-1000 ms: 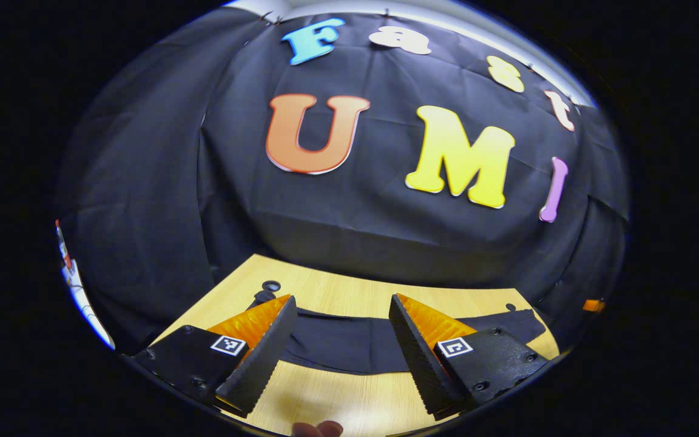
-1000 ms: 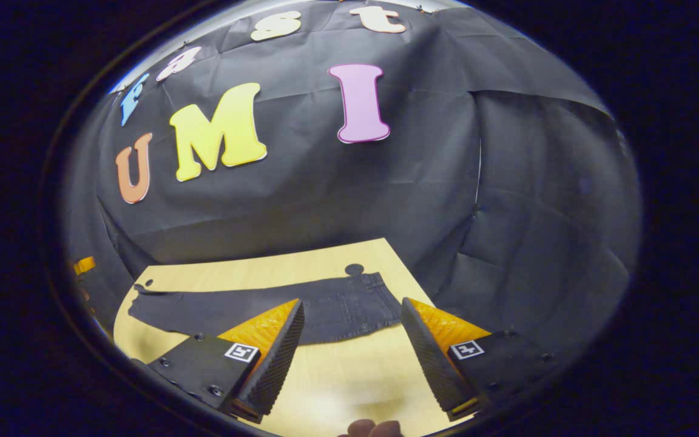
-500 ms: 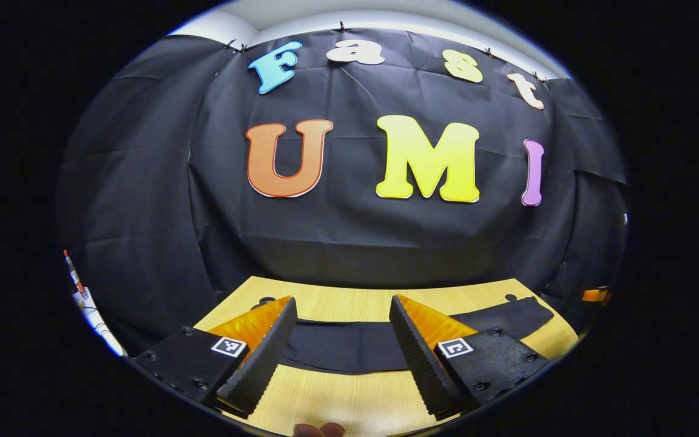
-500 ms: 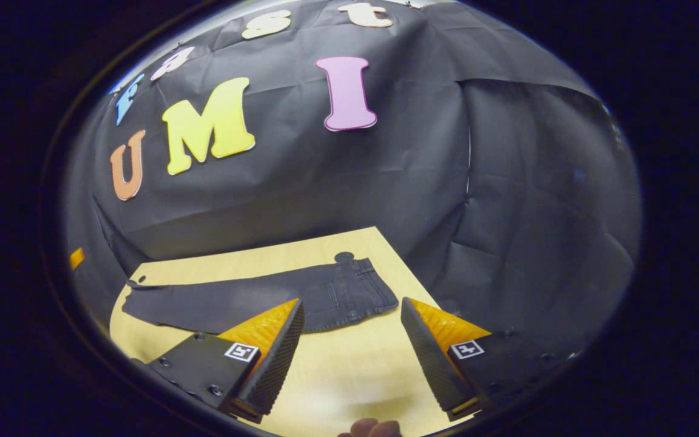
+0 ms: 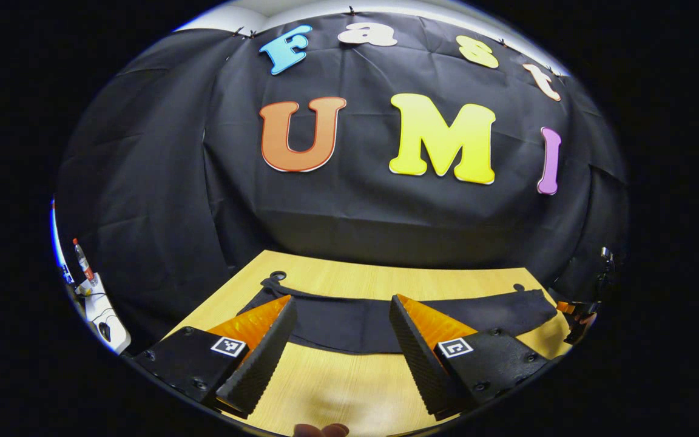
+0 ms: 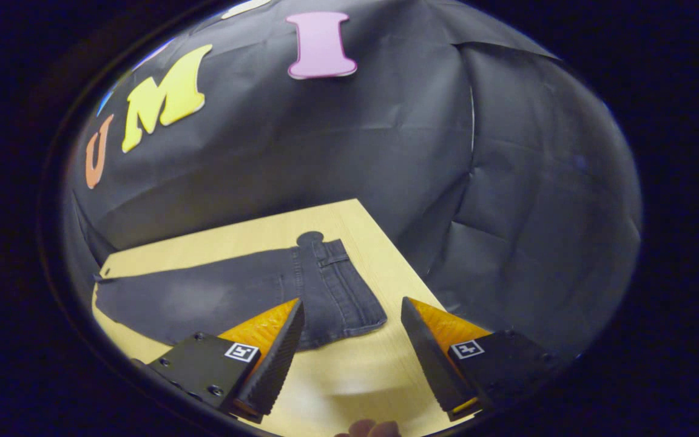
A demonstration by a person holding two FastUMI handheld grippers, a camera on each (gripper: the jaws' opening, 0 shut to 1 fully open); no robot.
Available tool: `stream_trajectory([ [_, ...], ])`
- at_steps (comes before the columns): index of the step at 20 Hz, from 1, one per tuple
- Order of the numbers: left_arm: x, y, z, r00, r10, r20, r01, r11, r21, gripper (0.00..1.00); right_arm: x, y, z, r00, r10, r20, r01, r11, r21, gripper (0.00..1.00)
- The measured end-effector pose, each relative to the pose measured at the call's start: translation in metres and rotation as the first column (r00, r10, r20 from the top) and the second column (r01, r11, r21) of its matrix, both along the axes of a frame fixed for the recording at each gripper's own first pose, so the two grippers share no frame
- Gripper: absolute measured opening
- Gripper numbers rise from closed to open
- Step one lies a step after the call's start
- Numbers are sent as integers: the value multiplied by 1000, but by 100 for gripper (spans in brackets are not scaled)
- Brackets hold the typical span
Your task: Grasp the waist and the cuffs of the jeans and fold them to make the two legs overlap; first hold the waist and fold one-third of the jeans toward the cuffs, then hold the cuffs and fold the remaining one-third in the same direction to finish folding.
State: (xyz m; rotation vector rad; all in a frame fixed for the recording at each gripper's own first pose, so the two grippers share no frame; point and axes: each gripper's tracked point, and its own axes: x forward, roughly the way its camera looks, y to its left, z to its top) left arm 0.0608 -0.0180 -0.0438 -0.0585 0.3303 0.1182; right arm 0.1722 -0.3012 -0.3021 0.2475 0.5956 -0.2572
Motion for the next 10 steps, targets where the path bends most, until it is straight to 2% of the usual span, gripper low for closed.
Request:
stream_trajectory([
  [4, -9, 10, -5, 998, 46, -32, -46, 999, 0, 99, 20, 3, -37, 999, 16, -52, -13, 998, 55, 99],
  [6, -13, 17, -9, 996, 76, -45, -77, 997, -8, 99, 17, 7, -43, 999, -7, -41, 13, 990, 142, 99],
  [7, -14, 21, -12, 994, 91, -53, -92, 996, -20, 99, 17, 8, -39, 999, -26, -29, 31, 981, 192, 96],
  [9, -16, 27, -16, 991, 114, -65, -117, 992, -41, 99, 20, 21, -39, 999, 10, -36, -2, 971, 238, 90],
  [10, -16, 30, -17, 991, 120, -66, -124, 991, -48, 99, 23, 24, -33, 999, 3, -36, 6, 967, 255, 71],
])
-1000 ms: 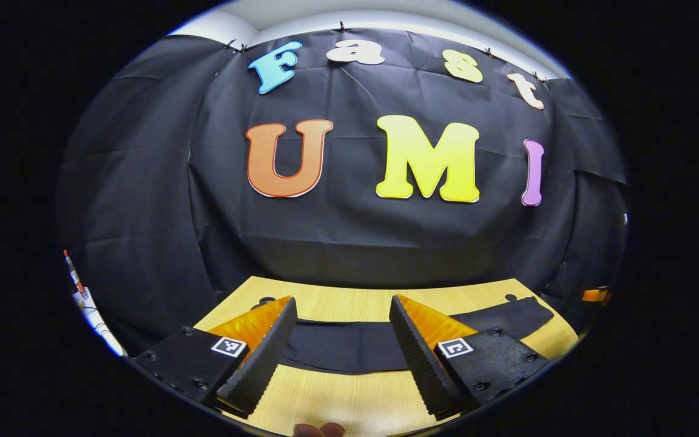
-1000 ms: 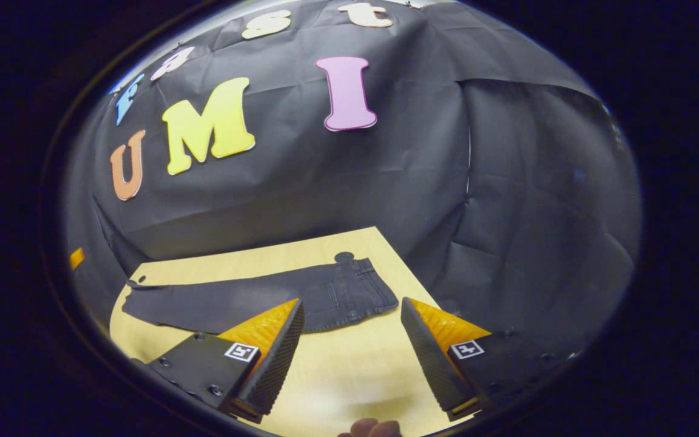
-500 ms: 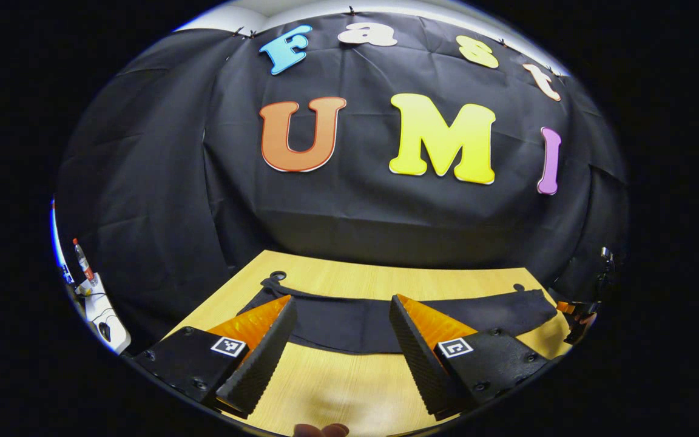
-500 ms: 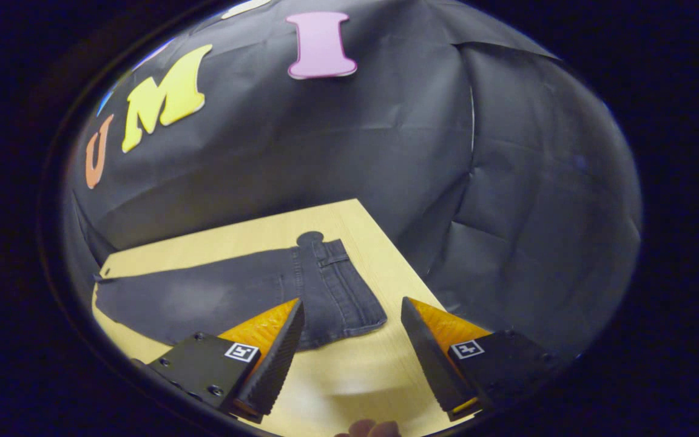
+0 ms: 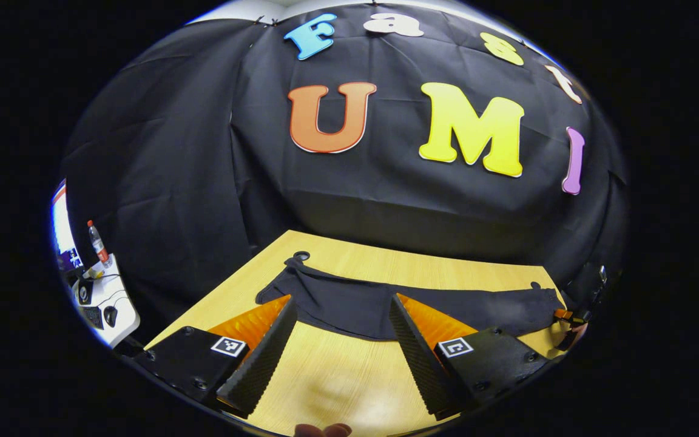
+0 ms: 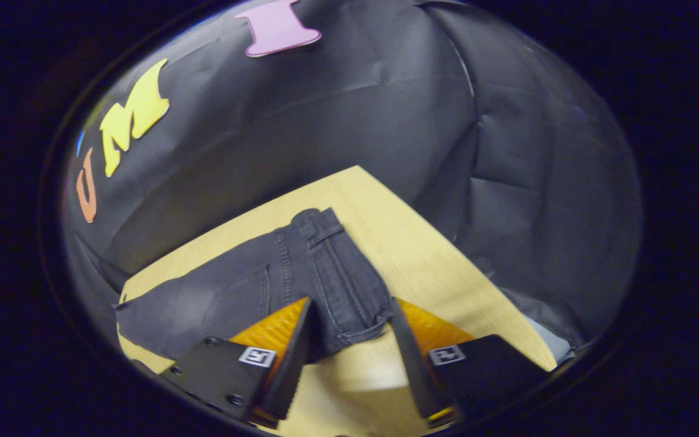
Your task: Grasp the waist and the cuffs of the jeans and fold them to make the two legs overlap; first hold the waist and fold one-third of the jeans toward the cuffs, then hold the cuffs and fold the remaining one-third in the same direction to finish folding.
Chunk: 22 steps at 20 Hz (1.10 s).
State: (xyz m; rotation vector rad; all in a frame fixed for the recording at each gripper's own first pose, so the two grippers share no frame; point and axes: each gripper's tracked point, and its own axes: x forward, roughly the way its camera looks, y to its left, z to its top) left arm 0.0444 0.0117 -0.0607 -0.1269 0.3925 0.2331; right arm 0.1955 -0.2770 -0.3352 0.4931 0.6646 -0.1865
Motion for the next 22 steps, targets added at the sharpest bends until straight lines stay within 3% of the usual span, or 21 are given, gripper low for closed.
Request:
stream_trajectory([
  [1, 0, 3, -1, 1000, 8, -1, -8, 1000, -6, 99, 2, 1, -1, 1000, 6, -24, -6, 1000, 4, 51],
  [2, -1, 7, -1, 1000, 16, -1, -16, 1000, -9, 99, 4, -3, 1, 1000, -19, -25, 19, 1000, -5, 48],
  [3, -2, 12, -2, 1000, 24, 1, -24, 1000, -14, 99, 1, -5, 3, 999, -19, -51, 19, 1000, -2, 30],
  [5, -6, 24, -3, 999, 41, 9, -40, 999, -19, 99, -4, -5, 20, 999, -9, -41, 7, 999, -40, 17],
  [9, -14, 51, -7, 996, 76, 36, -72, 993, -92, 99, -22, 18, 99, 998, 52, 39, -46, 988, -146, 17],
  [12, -19, 76, -14, 993, 106, 50, -98, 986, -135, 99, -21, 65, 163, 985, 133, 111, -99, 957, -272, 17],
  [14, -23, 92, -17, 990, 121, 66, -110, 982, -152, 99, -15, 117, 217, 957, 230, 177, -159, 924, -347, 17],
  [18, -30, 123, -19, 986, 139, 96, -121, 977, -175, 99, -5, 267, 283, 868, 431, 247, -297, 848, -438, 17],
  [19, -34, 130, -20, 985, 137, 102, -118, 978, -174, 99, -1, 305, 286, 848, 468, 249, -329, 833, -446, 20],
  [22, -44, 152, -25, 985, 135, 108, -113, 976, -186, 99, 9, 411, 266, 800, 561, 216, -414, 774, -479, 12],
])
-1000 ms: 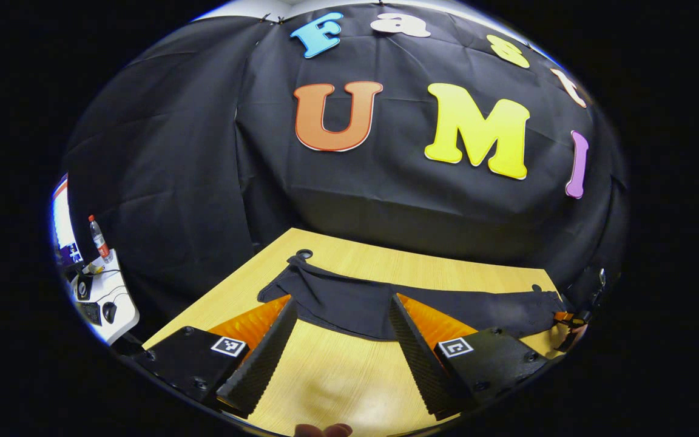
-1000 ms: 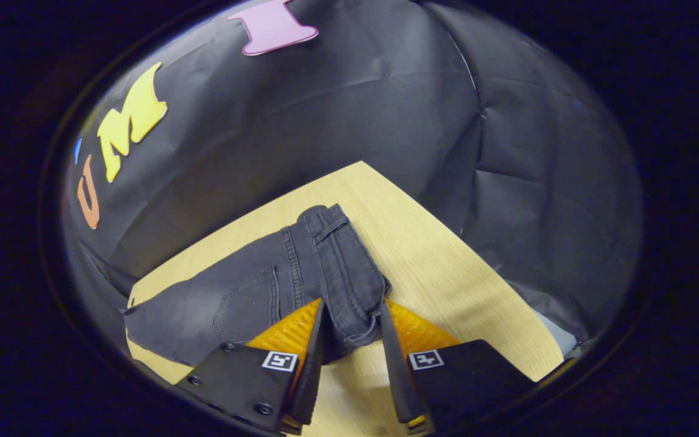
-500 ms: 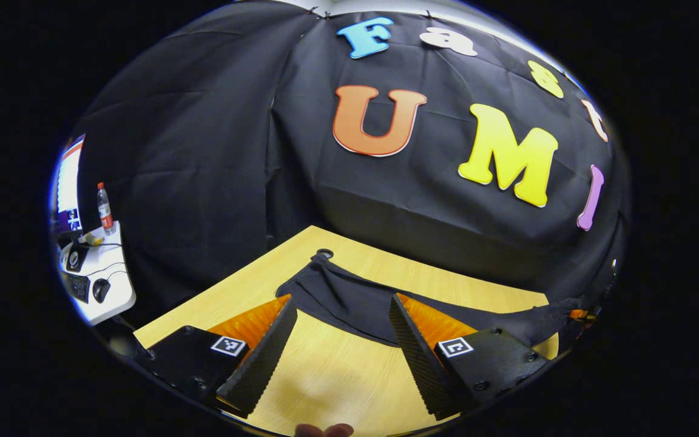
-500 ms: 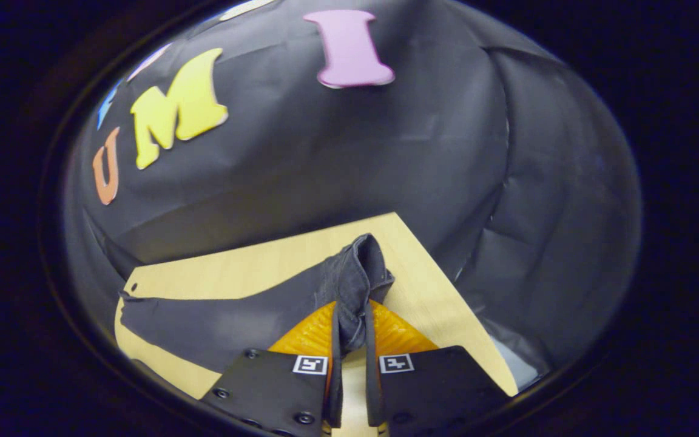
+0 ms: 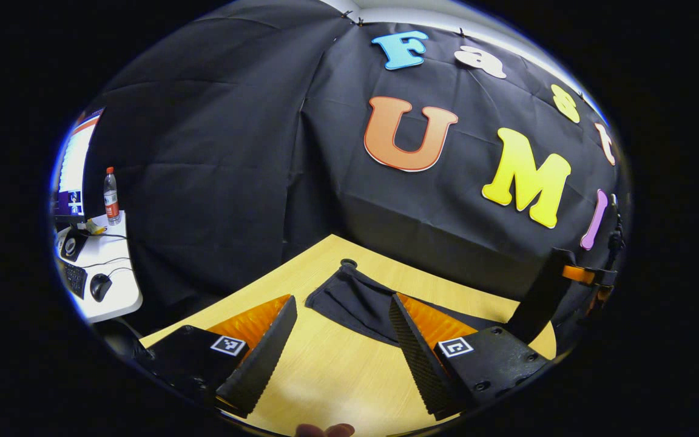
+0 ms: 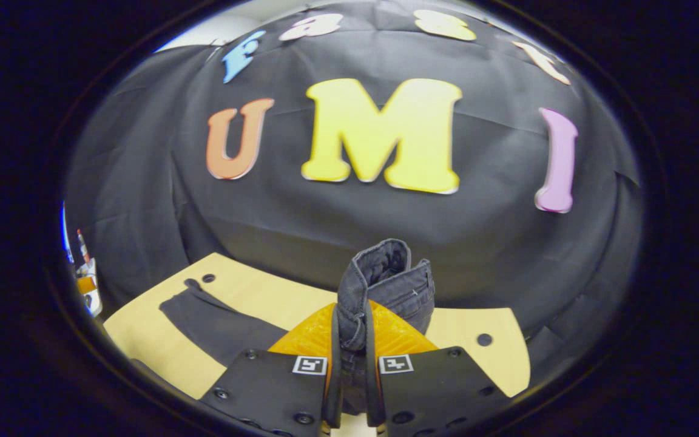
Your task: Grasp the waist and the cuffs of the jeans and fold them to make the two legs overlap; first hold the waist and fold one-third of the jeans toward the cuffs, then hold the cuffs and fold the remaining one-third in the same direction to finish folding.
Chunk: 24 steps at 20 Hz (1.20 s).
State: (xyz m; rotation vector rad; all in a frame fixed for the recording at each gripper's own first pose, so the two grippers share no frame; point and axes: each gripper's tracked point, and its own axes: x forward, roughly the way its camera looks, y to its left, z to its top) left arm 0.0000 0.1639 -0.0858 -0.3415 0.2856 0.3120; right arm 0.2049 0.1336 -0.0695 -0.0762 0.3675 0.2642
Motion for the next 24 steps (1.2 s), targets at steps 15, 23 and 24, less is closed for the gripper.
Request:
stream_trajectory([
  [15, -34, 80, -32, 997, 81, -6, -82, 990, -116, 99, -1, 162, -188, 980, 85, -182, -134, 951, -280, 17],
  [23, -8, 53, -46, 1000, 10, 10, -7, 965, -262, 99, -34, 180, -185, 953, 205, -225, -250, 948, -195, 71],
  [24, -3, 49, -49, 1000, 4, 16, 1, 958, -288, 99, -37, 175, -175, 955, 208, -212, -247, 953, -177, 73],
])
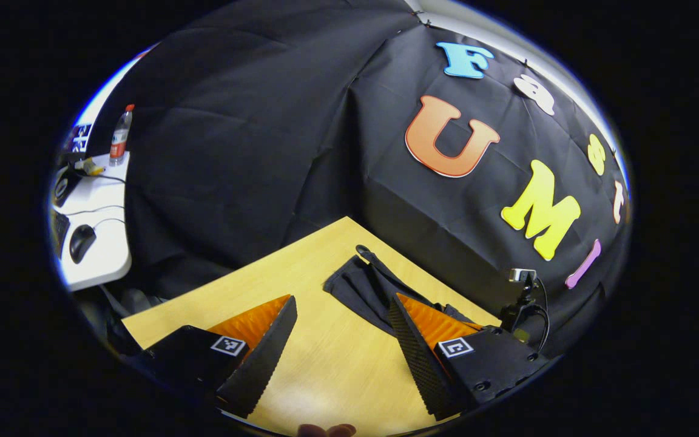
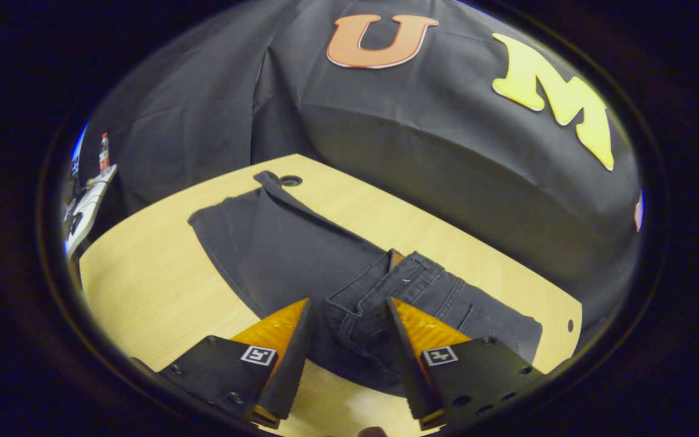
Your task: Grasp the waist and the cuffs of the jeans and fold them to make the two legs overlap; first hold the waist and fold one-third of the jeans toward the cuffs, then hold the cuffs and fold the remaining one-third in the same direction to finish folding.
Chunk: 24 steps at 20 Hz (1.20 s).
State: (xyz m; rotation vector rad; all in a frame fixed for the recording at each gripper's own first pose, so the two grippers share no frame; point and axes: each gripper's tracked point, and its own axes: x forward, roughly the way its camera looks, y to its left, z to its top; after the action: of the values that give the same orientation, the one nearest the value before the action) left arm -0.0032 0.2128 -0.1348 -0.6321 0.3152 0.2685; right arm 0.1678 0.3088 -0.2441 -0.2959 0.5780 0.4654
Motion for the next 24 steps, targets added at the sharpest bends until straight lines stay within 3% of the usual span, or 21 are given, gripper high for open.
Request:
stream_trajectory([
  [2, 11, -4, -8, 1000, -13, 5, 13, 999, -49, 99, -6, -15, 26, 1000, -23, 15, 22, 998, 53, 73],
  [5, 29, -3, -24, 1000, -22, 3, 22, 993, -115, 99, -24, -43, 58, 999, -34, 15, 33, 994, 101, 86],
  [7, 48, -6, -38, 999, -51, 4, 50, 978, -204, 99, -45, -67, 69, 1000, -19, -11, 20, 995, 97, 86],
  [9, 70, -7, -56, 998, -65, 22, 68, 935, -348, 99, -61, -99, 81, 999, -38, -19, 39, 995, 94, 98],
  [13, 118, 13, -104, 1000, -10, 7, 12, 824, -566, 98, -88, -169, 100, 989, -143, -26, 145, 985, 93, 98],
  [18, 155, 17, -131, 1000, 21, -7, -20, 743, -669, 98, -106, -228, 93, 957, -282, -71, 286, 956, 64, 98],
  [24, 166, 15, -143, 999, 19, -29, -34, 749, -661, 98, -109, -235, 91, 941, -325, -96, 333, 939, 82, 98],
])
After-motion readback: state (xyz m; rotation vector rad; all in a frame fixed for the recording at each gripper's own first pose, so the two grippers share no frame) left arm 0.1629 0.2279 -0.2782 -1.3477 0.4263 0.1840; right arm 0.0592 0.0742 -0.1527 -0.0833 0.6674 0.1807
